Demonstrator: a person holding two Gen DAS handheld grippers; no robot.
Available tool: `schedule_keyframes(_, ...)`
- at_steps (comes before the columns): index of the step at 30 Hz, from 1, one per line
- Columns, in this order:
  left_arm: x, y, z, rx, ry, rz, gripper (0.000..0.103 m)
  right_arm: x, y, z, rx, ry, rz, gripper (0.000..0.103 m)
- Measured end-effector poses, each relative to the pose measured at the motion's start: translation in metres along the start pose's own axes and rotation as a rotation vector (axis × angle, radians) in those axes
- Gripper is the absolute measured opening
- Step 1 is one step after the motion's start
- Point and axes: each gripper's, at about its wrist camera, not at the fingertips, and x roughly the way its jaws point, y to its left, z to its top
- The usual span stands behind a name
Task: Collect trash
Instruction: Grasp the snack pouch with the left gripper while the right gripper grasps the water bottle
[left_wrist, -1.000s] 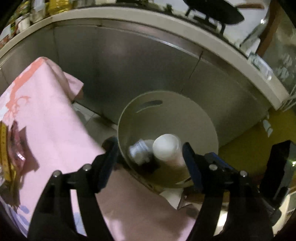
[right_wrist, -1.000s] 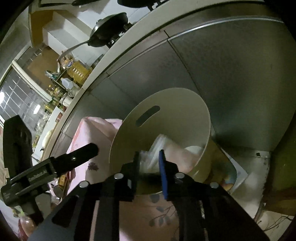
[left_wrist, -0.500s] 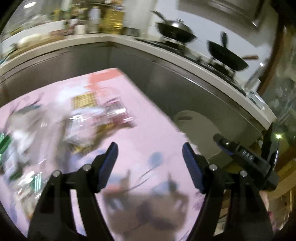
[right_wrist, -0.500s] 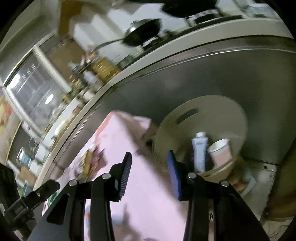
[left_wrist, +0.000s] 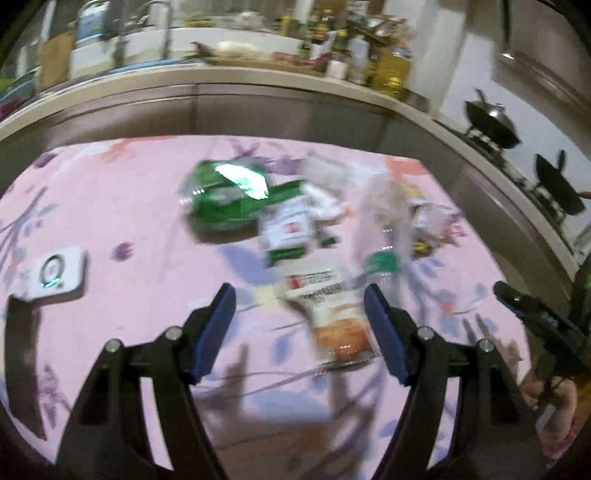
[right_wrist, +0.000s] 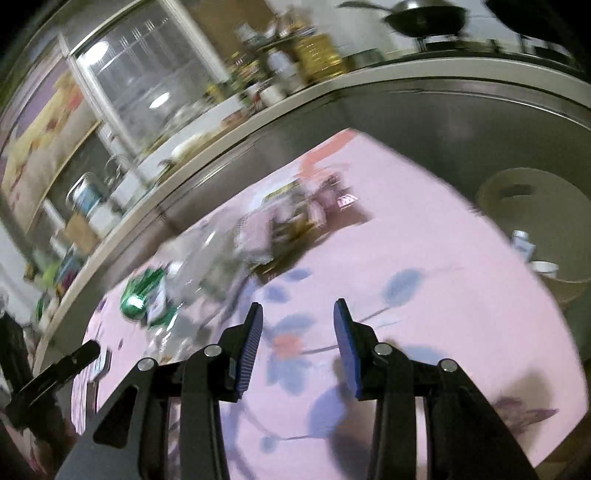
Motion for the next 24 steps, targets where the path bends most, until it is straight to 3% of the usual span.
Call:
schedule_keyframes(3, 0.004, 0.019, -0.005, -0.023, 0.035, 0.007, 0.069, 0.011, 0.025, -0.004, -0.042, 0.038, 0.028, 0.038)
schedule_keyframes(8, 0.021, 0.021, -0.012, -0.065, 0.12, -0.086, 0.069, 0.032, 0.065, -0.008, -0.076, 0.118, 0.091, 0.038)
schedule_keyframes(11, 0.032, 0.018, -0.012, -0.067, 0.135, -0.103, 0.069, 0.048, 0.079, -0.005, -0.051, 0.171, 0.126, 0.038)
schedule_keyframes(15, 0.048, 0.016, -0.007, -0.078, 0.156, -0.123, 0.069, 0.065, 0.084, -0.001, 0.015, 0.238, 0.158, 0.038)
schedule_keyframes(24, 0.074, 0.009, -0.001, -0.085, 0.193, -0.164, 0.069, 0.097, 0.082, 0.007, 0.128, 0.312, 0.144, 0.043)
